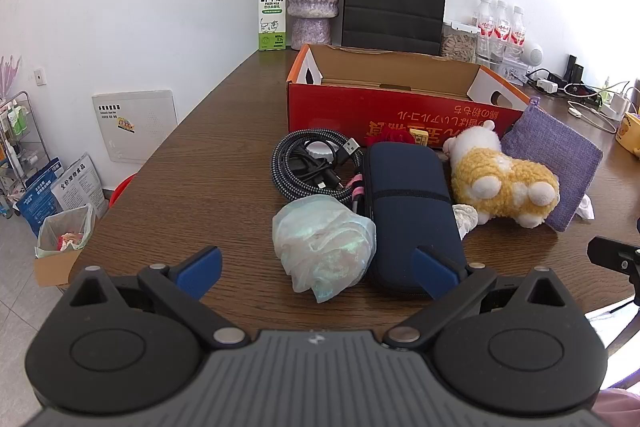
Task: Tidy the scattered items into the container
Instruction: 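Grasp the purple cloth pouch with the right tool while the left grasps the plastic bag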
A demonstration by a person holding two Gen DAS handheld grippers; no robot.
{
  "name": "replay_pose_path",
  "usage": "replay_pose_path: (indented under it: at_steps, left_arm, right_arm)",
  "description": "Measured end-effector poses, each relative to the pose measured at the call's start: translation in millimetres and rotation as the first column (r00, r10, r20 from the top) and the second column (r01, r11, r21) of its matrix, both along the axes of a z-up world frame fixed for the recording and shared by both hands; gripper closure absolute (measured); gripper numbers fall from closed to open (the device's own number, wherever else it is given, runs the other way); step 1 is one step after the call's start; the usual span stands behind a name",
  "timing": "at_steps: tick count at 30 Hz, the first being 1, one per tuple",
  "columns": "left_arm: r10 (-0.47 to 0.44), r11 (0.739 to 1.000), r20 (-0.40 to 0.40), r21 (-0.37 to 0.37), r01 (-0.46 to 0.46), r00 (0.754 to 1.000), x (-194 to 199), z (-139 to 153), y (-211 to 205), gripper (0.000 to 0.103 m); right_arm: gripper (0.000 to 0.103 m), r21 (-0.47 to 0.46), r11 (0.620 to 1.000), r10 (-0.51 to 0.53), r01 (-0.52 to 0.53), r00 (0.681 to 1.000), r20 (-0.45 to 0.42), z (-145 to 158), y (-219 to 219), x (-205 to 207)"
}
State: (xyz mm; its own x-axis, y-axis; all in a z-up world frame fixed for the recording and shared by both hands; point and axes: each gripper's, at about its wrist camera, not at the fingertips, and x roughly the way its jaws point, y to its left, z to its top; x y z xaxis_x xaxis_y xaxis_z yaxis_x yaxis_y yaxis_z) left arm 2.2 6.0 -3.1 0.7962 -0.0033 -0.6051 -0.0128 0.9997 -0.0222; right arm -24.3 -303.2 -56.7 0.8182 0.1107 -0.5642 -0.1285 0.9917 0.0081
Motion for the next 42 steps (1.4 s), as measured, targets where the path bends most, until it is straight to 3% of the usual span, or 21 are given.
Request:
replay_pose_path:
  at_steps: [21,32,36,38,42]
  left_arm:
    - [0.035,0.999,-0.004,-0.008,-0.035,0.999,2,-6,6,0.000]
    - [0.046,0.998,0.016,-0.050,-0.046,0.999,7,-6,16,0.000]
    - [0.046,0.996,0.007,-0.076,-0.045,0.999,12,-10,19,0.008]
    - [0.040,0.995,0.001,-0.094,-0.040,0.999,14,-14,20,0.018]
    - [0.028,0.993,0.000,-0.119,-0.028,1.000,18,-18,21,0.028]
  right_arm:
    - [0.001,-0.004,1.000,-0.015,0.015,1.000,0.000,-6,-4,-3]
    - [0.002,-0.005,0.999,-0.046,0.046,0.999,0.001,-10,-12,5]
    - [0.002,0.000,0.998,-0.064,0.064,0.998,0.003,-12,-18,7]
    - [0.003,0.000,0.998,-0.059,0.059,0.998,0.005,-15,-20,8]
    - [0.004,-0.005,0.999,-0.053,0.053,0.999,0.010,-19,-20,10]
